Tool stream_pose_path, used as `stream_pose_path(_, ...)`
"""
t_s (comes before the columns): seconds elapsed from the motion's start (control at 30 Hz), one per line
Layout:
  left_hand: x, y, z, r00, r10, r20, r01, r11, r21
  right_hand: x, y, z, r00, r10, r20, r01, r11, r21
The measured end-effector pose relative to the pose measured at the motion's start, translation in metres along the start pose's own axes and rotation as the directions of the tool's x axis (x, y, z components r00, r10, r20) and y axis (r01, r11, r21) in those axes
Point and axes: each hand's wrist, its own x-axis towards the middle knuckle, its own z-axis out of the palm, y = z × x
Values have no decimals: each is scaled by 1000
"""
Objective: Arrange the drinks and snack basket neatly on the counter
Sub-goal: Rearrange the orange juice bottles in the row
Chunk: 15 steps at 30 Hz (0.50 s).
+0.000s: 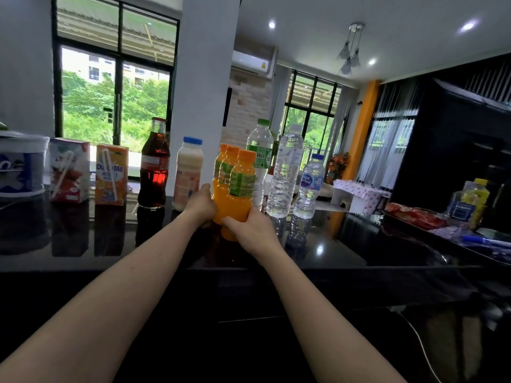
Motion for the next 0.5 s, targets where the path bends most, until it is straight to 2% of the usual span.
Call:
stream_pose_path(0.17,9,4,1,994,90,57,-93,994,62,0,2,-1,1000,-3,-7,2,1000,-10)
stream_pose_path(0.33,25,0,1,987,89,134,-98,993,67,1,3,-2,1000,12,1,-12,1000,21)
stream_pose_path(0.5,29,-5,4,984,91,151,-101,993,61,2,4,-1,1000,21,16,-21,999,38)
